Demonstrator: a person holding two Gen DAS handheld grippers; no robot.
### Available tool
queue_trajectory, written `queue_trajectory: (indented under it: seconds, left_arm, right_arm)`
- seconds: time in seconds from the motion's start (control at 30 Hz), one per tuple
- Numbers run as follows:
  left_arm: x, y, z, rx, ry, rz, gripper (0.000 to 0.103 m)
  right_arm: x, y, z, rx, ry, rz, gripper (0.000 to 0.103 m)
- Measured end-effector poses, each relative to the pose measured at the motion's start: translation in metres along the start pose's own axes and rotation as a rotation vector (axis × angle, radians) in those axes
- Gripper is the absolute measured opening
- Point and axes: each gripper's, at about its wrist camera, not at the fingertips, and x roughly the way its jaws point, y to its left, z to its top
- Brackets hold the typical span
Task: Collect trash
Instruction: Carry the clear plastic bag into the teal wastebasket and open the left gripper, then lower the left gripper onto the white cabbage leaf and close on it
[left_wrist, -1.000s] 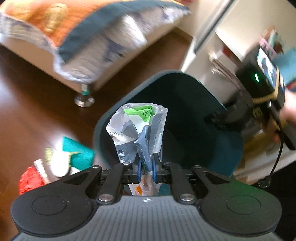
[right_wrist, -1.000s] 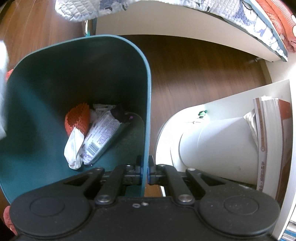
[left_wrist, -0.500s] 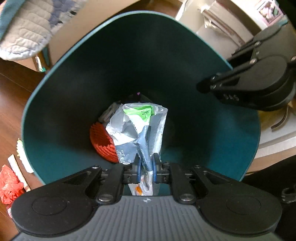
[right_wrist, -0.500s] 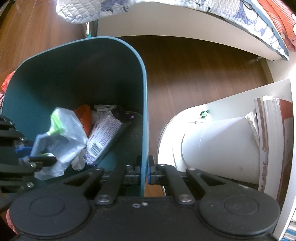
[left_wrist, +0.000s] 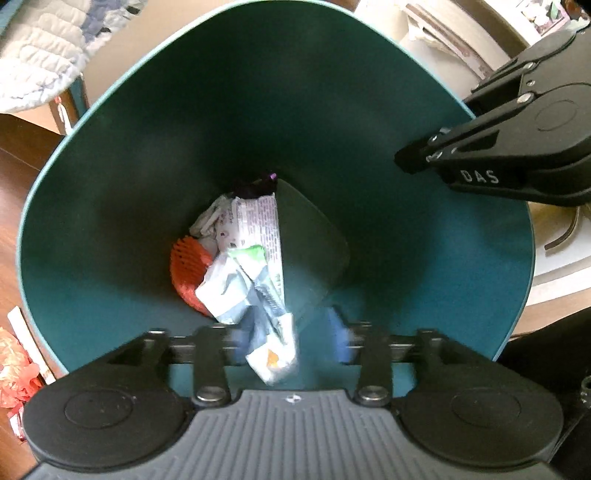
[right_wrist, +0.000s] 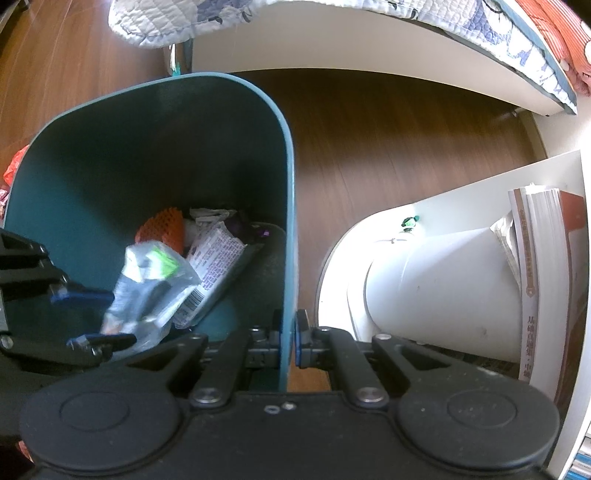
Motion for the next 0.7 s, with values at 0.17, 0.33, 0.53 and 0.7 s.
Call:
queue_trajectory:
  seconds: [0.17, 0.33, 0.53, 0.7]
  left_arm:
    - [-0.017, 0.003, -0.002, -0.010, -0.044, -0.024, 0.065]
    - [-0.039, 0.011, -0.009, -0.033, -0.087, -0.040, 0.074]
    - [-0.076, 0.033, -0.024, -0.069, -0.160, -0.029, 0.074]
    - [-0.110, 0.068, -0.038, -0.178, -0.235, 0.009, 0.077]
  right_arm:
    - [0.001, -0.003, -0.001, 0.007, -0.001, 0.004, 0.004]
    - [0.001, -0.004, -0.001, 0.009, 0.002, 0.008, 0.004]
    - [0.003, -0.006, -0.002, 0.015, 0.009, 0.016, 0.004]
    - [0.006, -0.007, -0.003, 0.012, 0.013, 0.025, 0.005]
